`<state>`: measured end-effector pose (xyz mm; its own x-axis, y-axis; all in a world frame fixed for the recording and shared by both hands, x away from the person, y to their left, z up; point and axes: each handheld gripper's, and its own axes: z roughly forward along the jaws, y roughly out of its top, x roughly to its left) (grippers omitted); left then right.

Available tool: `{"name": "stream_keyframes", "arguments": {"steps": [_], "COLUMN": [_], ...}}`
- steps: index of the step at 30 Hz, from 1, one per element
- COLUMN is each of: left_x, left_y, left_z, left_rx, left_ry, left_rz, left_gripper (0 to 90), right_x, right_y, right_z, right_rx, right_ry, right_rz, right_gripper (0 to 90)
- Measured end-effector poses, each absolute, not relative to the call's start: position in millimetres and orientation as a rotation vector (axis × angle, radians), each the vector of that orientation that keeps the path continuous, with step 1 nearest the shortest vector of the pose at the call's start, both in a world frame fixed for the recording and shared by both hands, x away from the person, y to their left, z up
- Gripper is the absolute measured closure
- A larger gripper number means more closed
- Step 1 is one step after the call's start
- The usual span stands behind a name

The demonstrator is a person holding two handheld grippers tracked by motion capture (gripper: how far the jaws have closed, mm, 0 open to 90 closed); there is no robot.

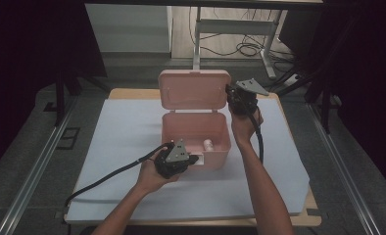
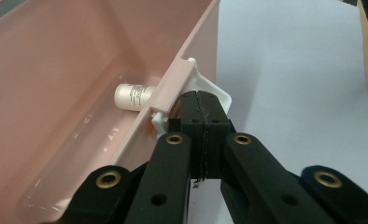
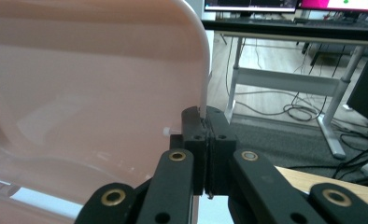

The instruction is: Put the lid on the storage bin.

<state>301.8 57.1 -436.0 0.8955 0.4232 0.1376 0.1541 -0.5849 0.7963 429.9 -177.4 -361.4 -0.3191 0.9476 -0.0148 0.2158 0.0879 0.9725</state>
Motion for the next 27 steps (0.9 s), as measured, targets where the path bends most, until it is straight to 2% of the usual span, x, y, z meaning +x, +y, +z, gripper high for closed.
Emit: {"name": "stream_keyframes", "arguments": {"steps": [27], "left_x": [302], "left_y": [57], "left_z": [-436], "left_rx": [2.188], "left_ry": [0.415], "left_rz": [0.396], "left_gripper": [90.0], "right_x": [398], "right_y": [-188], "right_z": [-372], "right_rx": [1.071], "right_ry": [1.673], "right_rz": [1.307], "right_gripper": [86.5]}}
